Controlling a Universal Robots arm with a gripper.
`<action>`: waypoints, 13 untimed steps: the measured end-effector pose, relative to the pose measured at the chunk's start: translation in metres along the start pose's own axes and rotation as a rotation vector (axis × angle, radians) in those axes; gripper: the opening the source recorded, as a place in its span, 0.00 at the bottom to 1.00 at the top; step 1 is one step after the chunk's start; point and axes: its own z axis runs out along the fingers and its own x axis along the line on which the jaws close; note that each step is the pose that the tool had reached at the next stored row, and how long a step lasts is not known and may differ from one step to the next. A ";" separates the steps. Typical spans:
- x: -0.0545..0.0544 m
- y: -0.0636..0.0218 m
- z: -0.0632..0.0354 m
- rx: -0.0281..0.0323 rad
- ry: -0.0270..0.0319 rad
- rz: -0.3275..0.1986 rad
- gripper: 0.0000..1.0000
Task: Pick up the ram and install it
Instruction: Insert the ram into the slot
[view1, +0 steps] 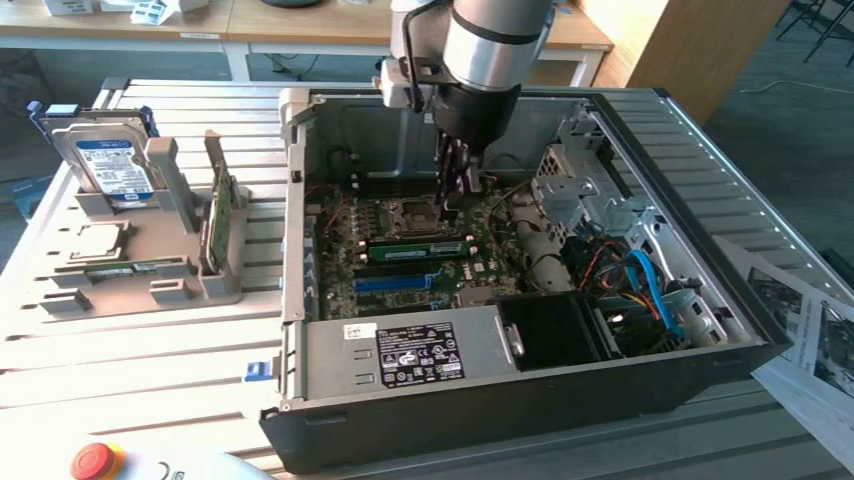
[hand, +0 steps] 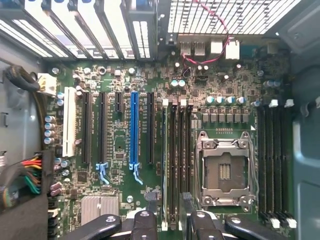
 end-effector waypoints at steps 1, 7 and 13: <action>0.000 0.0001 -0.0024 -0.0001 0.0001 0.000 0.32; 0.000 0.0008 -0.0163 -0.0007 0.0005 0.000 0.32; 0.000 0.0015 -0.0289 -0.0026 0.0014 0.000 0.32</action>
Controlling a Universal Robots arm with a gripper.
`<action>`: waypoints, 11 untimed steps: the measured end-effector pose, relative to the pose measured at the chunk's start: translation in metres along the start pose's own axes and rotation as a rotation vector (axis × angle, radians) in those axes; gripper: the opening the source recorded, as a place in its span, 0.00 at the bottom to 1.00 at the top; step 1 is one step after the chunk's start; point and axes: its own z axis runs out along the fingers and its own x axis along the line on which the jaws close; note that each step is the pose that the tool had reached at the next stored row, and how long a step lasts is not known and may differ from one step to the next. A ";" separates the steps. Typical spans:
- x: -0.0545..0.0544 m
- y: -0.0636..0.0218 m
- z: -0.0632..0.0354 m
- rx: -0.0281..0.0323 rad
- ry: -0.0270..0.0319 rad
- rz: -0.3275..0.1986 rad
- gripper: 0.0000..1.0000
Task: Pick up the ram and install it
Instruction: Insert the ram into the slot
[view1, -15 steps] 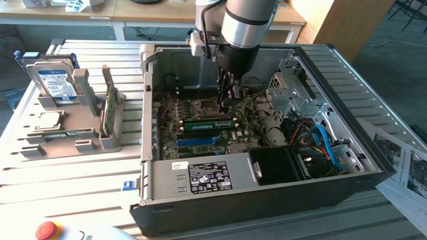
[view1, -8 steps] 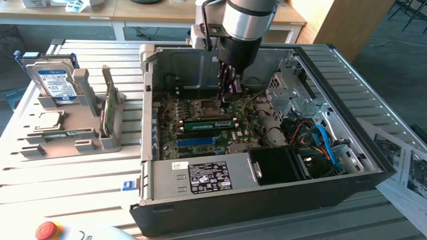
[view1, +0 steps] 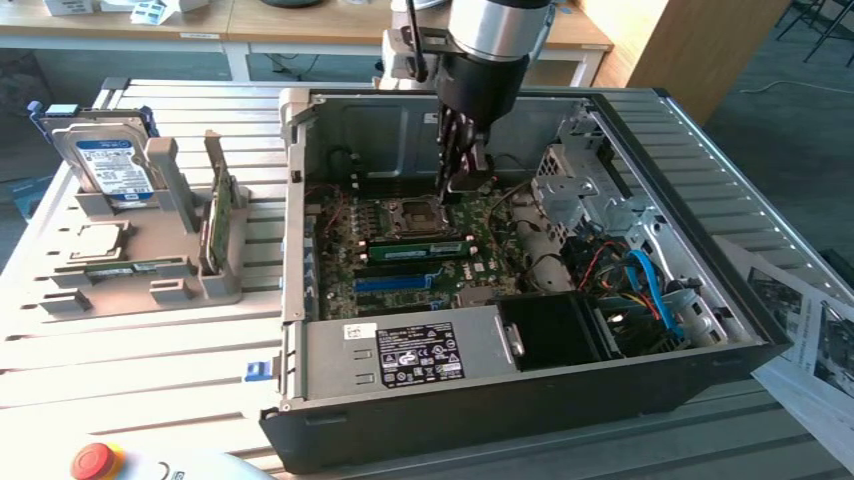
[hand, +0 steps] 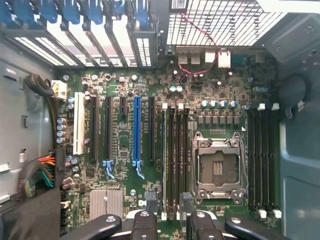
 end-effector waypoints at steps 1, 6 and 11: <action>0.000 0.0001 -0.0015 -0.0006 0.0005 0.000 0.32; 0.000 0.0005 -0.0097 -0.0027 0.0022 0.000 0.32; 0.000 0.0009 -0.0178 -0.0038 0.0038 0.000 0.32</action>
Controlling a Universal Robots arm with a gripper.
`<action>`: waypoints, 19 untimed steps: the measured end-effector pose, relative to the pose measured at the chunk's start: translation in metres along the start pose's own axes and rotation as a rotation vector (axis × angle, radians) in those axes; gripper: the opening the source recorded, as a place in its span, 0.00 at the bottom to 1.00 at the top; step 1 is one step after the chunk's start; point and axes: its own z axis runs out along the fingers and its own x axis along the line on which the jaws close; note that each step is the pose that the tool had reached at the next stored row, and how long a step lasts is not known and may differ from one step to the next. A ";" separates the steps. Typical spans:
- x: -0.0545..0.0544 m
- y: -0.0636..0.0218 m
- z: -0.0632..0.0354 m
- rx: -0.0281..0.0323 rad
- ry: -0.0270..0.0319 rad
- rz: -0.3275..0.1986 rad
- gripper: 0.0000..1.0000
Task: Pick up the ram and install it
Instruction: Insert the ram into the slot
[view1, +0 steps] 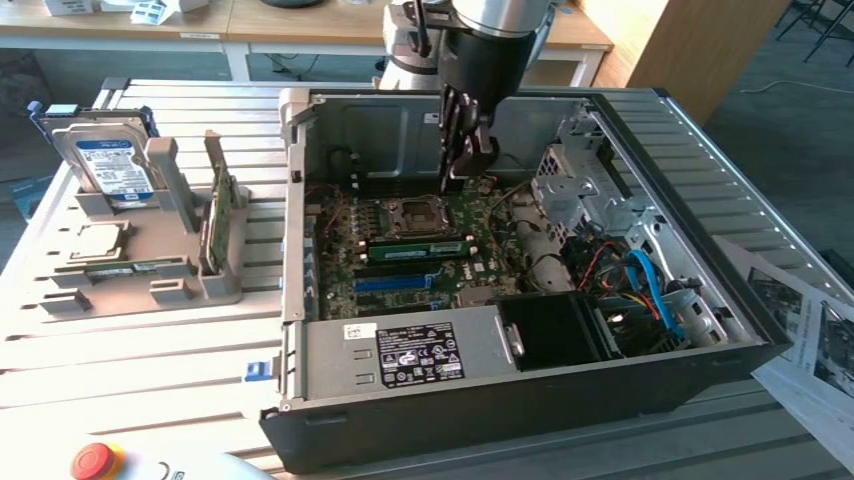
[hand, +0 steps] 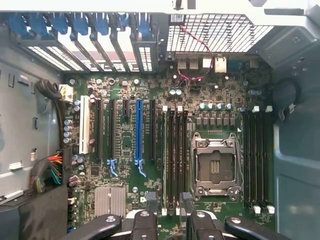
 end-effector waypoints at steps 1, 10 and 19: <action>0.000 0.0001 -0.0016 -0.0002 0.0005 0.000 0.32; 0.000 0.0006 -0.0115 -0.0007 0.0023 0.000 0.32; 0.000 0.0008 -0.0116 0.0038 0.0024 0.000 0.32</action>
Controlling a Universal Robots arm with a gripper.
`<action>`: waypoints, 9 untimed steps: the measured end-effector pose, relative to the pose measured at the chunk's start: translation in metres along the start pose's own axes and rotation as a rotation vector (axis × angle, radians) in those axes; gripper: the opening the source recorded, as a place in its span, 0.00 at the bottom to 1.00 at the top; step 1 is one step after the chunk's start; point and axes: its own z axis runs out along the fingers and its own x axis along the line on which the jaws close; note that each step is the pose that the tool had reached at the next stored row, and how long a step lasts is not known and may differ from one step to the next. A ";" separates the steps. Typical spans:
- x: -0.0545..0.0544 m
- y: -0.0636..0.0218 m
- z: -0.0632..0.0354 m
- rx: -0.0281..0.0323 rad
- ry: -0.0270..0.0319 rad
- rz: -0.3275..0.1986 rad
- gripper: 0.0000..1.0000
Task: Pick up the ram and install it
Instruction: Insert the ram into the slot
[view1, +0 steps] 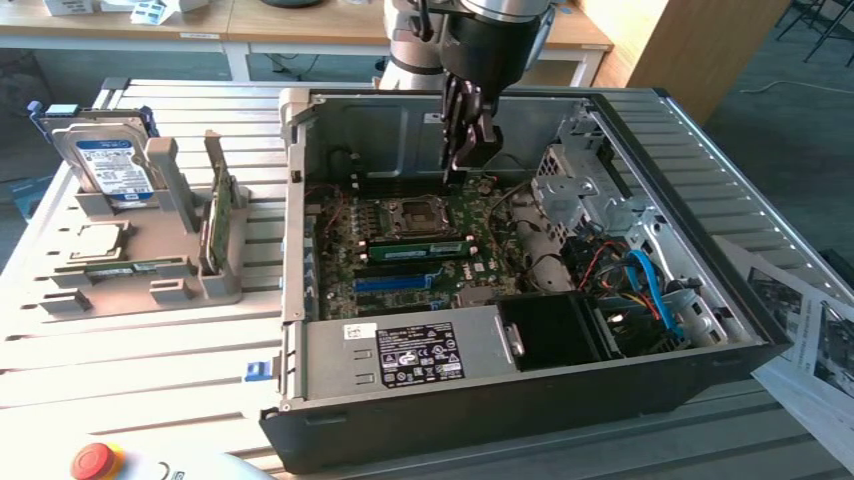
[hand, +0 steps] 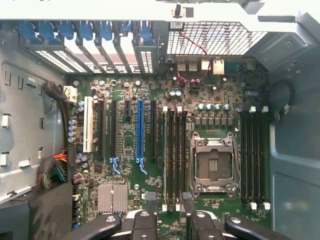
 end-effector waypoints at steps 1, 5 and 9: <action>0.000 0.0001 0.0000 0.0013 0.0000 0.000 0.32; 0.000 0.0003 0.0000 0.0065 -0.0001 0.000 0.32; 0.000 0.0007 0.0000 0.0117 -0.0002 0.000 0.32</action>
